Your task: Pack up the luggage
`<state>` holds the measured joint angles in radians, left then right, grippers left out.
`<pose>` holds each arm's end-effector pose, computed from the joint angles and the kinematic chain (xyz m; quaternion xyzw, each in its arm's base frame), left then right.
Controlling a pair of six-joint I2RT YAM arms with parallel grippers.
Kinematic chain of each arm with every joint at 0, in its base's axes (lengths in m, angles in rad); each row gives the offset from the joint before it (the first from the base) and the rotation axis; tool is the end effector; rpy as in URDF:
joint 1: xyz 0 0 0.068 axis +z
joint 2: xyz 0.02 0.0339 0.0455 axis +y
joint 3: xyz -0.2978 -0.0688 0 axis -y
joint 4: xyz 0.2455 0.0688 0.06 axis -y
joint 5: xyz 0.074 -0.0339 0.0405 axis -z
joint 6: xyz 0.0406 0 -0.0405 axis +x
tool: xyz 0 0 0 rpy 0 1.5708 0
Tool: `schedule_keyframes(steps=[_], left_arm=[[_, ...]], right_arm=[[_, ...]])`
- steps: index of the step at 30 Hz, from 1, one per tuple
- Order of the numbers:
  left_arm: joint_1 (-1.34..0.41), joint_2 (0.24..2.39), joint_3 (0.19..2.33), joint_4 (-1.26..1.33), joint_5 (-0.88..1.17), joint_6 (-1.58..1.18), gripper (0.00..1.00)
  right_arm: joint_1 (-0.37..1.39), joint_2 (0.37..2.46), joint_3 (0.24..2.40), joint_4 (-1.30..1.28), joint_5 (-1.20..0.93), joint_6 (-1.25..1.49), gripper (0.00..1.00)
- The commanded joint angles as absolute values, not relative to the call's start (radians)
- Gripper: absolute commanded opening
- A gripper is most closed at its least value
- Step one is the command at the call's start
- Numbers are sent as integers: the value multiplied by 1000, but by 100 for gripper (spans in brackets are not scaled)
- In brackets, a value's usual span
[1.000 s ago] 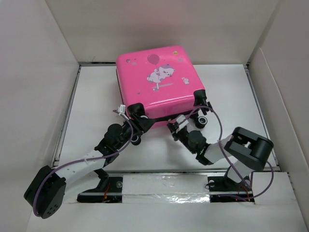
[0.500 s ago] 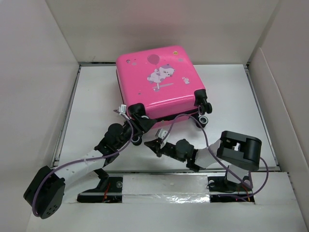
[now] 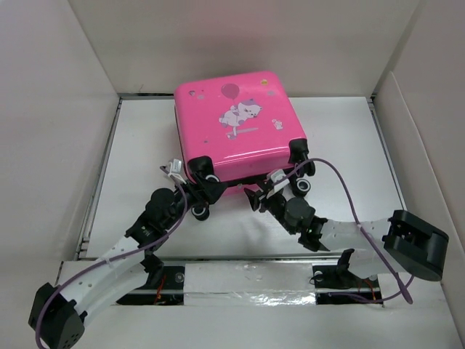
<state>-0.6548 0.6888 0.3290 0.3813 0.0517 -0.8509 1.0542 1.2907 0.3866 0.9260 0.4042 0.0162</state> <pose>0.1221 -0.0964 0.2750 -0.0501 0.6977 -0.5017 0.5090 0.1363 0.2077 0.2463 -0.2152 0.6660 0.2364 0.6739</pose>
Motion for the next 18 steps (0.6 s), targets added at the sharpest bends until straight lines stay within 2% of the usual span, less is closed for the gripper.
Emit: schedule_keyframes(steps=[1, 6, 10, 18], left_arm=[[-657, 614, 433, 376, 18, -739, 77], [-657, 581, 465, 233, -57, -712, 85], [-647, 566, 489, 186, -103, -704, 85], [-638, 638, 523, 201, -86, -690, 84]], right_arm=[[1037, 1290, 436, 818, 457, 21, 54], [1037, 1385, 430, 908, 374, 40, 54], [1017, 1445, 428, 989, 345, 43, 57], [920, 1548, 462, 1167, 150, 15, 61]])
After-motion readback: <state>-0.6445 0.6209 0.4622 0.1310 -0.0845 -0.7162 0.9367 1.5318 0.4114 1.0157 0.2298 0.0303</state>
